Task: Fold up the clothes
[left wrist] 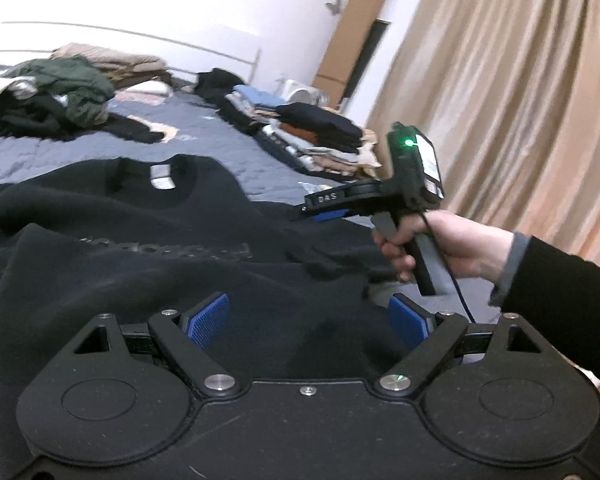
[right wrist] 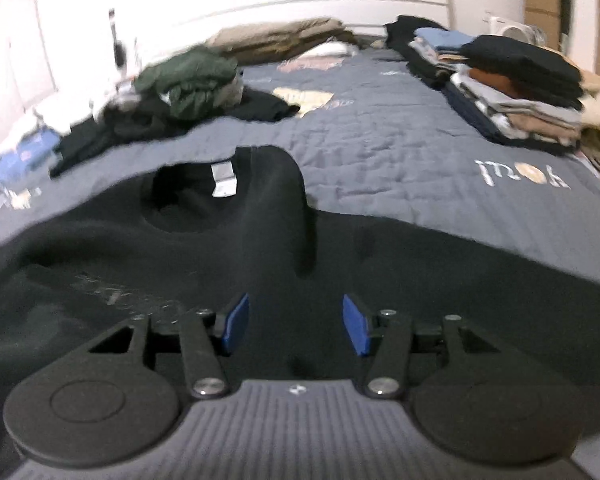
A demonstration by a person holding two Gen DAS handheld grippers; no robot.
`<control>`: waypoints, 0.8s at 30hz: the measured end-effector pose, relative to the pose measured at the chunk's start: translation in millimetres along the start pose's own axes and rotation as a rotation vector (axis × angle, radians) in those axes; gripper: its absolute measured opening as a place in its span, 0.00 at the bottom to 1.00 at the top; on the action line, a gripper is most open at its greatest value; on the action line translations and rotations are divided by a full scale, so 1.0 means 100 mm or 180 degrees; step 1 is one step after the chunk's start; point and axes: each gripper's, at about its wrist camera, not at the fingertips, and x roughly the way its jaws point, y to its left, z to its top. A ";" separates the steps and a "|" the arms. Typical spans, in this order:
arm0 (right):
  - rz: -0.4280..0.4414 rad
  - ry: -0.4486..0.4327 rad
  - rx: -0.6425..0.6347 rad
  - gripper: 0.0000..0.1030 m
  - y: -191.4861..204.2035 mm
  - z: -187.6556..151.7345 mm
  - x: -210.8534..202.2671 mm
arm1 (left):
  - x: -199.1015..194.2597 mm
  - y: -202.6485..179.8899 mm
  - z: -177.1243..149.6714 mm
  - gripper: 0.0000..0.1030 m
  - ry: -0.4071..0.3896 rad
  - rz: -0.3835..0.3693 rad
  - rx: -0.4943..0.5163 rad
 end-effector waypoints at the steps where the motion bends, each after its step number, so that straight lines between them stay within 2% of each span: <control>1: -0.0026 0.0044 -0.0059 0.50 0.02 0.06 0.12 | 0.01 0.03 0.01 0.84 -0.0003 0.0021 -0.0035; 6: -0.0095 0.0182 -0.0222 0.50 0.14 0.28 0.63 | 0.03 0.16 0.06 0.84 -0.0034 0.0065 -0.0173; 9: -0.0029 0.0310 -0.0230 0.47 0.24 0.34 0.91 | 0.06 0.23 0.07 0.84 -0.0009 0.0136 -0.0279; 10: -0.0001 0.0354 -0.0207 0.34 0.26 0.35 0.98 | 0.05 0.25 0.07 0.84 -0.0012 0.0150 -0.0301; 12: 0.0018 0.0413 -0.0166 0.15 0.30 0.37 1.09 | 0.05 0.29 0.08 0.84 -0.0021 0.0173 -0.0344; 13: 0.0002 0.0410 -0.0172 0.11 0.32 0.39 1.12 | 0.05 0.30 0.08 0.84 -0.0027 0.0178 -0.0364; 16: -0.0059 0.0203 -0.0123 0.06 0.33 0.48 1.10 | 0.04 0.33 0.08 0.84 -0.0025 0.0208 -0.0425; 21: -0.0194 -0.0476 0.0196 0.05 0.22 0.75 0.89 | 0.04 0.35 0.08 0.84 -0.0059 0.0251 -0.0468; 23: -0.0192 -0.0562 0.0224 0.05 0.22 0.80 0.89 | 0.03 0.36 0.08 0.84 -0.0072 0.0272 -0.0490; 24: -0.0181 -0.0504 0.0190 0.06 0.23 0.82 0.93 | 0.03 0.36 0.08 0.84 -0.0073 0.0284 -0.0501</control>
